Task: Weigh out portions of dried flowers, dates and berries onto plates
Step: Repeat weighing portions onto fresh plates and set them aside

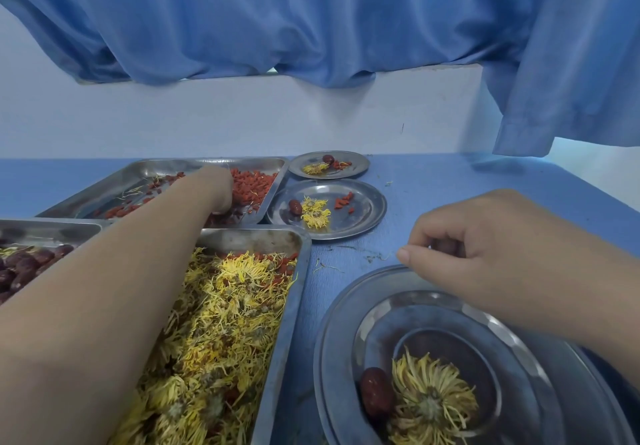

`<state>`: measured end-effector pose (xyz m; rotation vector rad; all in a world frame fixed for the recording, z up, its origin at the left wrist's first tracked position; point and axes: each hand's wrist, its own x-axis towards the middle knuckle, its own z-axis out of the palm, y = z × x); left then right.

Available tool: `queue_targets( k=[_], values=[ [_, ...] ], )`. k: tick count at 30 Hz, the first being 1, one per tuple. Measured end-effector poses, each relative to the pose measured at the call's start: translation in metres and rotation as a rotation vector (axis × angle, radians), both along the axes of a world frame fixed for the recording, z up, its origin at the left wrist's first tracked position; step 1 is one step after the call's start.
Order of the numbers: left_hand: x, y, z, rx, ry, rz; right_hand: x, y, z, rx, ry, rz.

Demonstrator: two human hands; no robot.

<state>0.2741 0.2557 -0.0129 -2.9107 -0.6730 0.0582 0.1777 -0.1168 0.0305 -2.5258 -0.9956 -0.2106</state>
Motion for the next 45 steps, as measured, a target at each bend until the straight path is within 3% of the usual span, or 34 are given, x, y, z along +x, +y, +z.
queue_targets(
  k=[3,8,12,17,21,24,33,37,45],
  values=[
    [-0.004,0.009,0.003,-0.137,-0.093,-0.011,-0.001,0.0,0.001,0.008,-0.02,0.01],
    [-0.012,0.022,0.019,-0.524,-0.318,0.046,-0.001,0.001,0.002,0.001,-0.016,0.009],
    [-0.021,0.027,0.023,-0.692,-0.365,0.075,-0.002,-0.001,0.002,0.009,-0.024,0.002],
    [-0.026,0.022,0.024,-0.633,-0.325,0.034,-0.002,-0.002,0.004,0.04,-0.02,0.01],
    [-0.033,0.011,0.022,-0.324,-0.233,-0.042,-0.001,-0.002,0.003,0.037,-0.038,0.017],
    [-0.036,0.009,0.018,-0.322,-0.236,-0.055,-0.001,-0.001,0.002,0.016,-0.06,0.018],
    [-0.048,0.015,0.017,-0.665,-0.356,-0.031,0.0,-0.009,0.009,0.064,-0.032,-0.01],
    [-0.06,-0.006,0.024,-1.044,-0.462,-0.041,-0.001,-0.012,0.016,0.062,-0.026,-0.018],
    [-0.099,-0.092,0.045,-1.487,-0.232,-0.267,-0.009,-0.027,0.037,0.172,-0.06,-0.057]
  ],
)
